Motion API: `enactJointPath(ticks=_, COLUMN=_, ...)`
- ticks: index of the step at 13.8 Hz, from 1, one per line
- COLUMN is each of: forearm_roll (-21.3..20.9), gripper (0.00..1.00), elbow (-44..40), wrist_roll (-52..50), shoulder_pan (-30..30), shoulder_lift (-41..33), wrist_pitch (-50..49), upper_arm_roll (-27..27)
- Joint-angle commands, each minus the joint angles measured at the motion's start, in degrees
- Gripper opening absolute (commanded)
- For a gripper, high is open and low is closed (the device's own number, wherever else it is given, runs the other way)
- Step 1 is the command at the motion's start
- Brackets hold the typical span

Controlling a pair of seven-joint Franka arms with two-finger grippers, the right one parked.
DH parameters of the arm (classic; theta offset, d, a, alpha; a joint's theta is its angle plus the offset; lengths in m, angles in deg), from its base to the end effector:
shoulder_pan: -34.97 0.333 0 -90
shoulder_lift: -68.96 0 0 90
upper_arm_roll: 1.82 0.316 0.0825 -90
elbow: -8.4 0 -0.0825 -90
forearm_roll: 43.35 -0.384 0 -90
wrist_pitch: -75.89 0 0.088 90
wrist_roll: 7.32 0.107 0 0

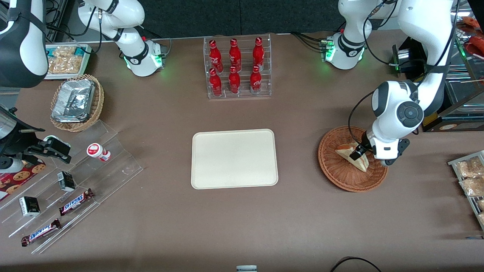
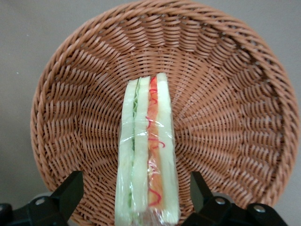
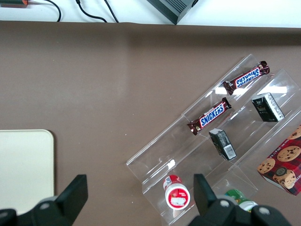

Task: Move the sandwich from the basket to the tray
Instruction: 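Lower the open left gripper onto the sandwich in the basket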

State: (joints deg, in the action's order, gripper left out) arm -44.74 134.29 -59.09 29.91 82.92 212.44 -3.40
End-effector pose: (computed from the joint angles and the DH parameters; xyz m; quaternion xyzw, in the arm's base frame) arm 0.5450 -0.0632 0.2676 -0.9264 -0.3755 0.0228 0.0182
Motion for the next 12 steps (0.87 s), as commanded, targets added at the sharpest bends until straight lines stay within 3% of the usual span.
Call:
enactJointPath(ticks=1, forearm_roll=0.51, gripper=0.99, elbow=0.50, wrist_roll=-2.36, shoulder_pan=-0.12, shoulder_lift=1.42, wrist_pitch=3.10, upper_arm_roll=0.09)
enactJointPath(ticks=2, forearm_roll=0.42, gripper=0.88, elbow=0.41, wrist_roll=-3.24, shoulder_pan=-0.12, shoulder_lift=1.85, wrist_pitch=3.54, upper_arm_roll=0.09)
enactJointPath(ticks=3, forearm_roll=0.33, gripper=0.55, elbow=0.50, wrist_roll=-3.86, shoulder_pan=-0.21, shoulder_lift=2.29, wrist_pitch=4.50, upper_arm_roll=0.09)
enactJointPath(ticks=4, forearm_roll=0.33, gripper=0.34, elbow=0.50, wrist_roll=-3.95, shoulder_pan=-0.21, shoulder_lift=2.82, wrist_pitch=4.95, upper_arm_roll=0.09)
enactJointPath(ticks=5, forearm_roll=0.33, gripper=0.19, elbow=0.41, wrist_roll=-3.95, shoulder_pan=-0.21, shoulder_lift=3.09, wrist_pitch=5.04, upper_arm_roll=0.09)
enactJointPath(ticks=6, forearm_roll=0.33, gripper=0.11, elbow=0.41, wrist_roll=-3.95, shoulder_pan=-0.21, shoulder_lift=3.09, wrist_pitch=5.04, upper_arm_roll=0.09)
enactJointPath(ticks=10, forearm_roll=-0.19, gripper=0.07, elbow=-0.81, wrist_roll=-2.63, shoulder_pan=-0.64, shoulder_lift=-0.06, wrist_pitch=3.20, upper_arm_roll=-0.09)
enactJointPath(ticks=12, forearm_roll=-0.37, gripper=0.07, elbow=-5.45, wrist_roll=-1.24, shoulder_pan=-1.17, shoulder_lift=-2.52, wrist_pitch=-5.28, upper_arm_roll=-0.87)
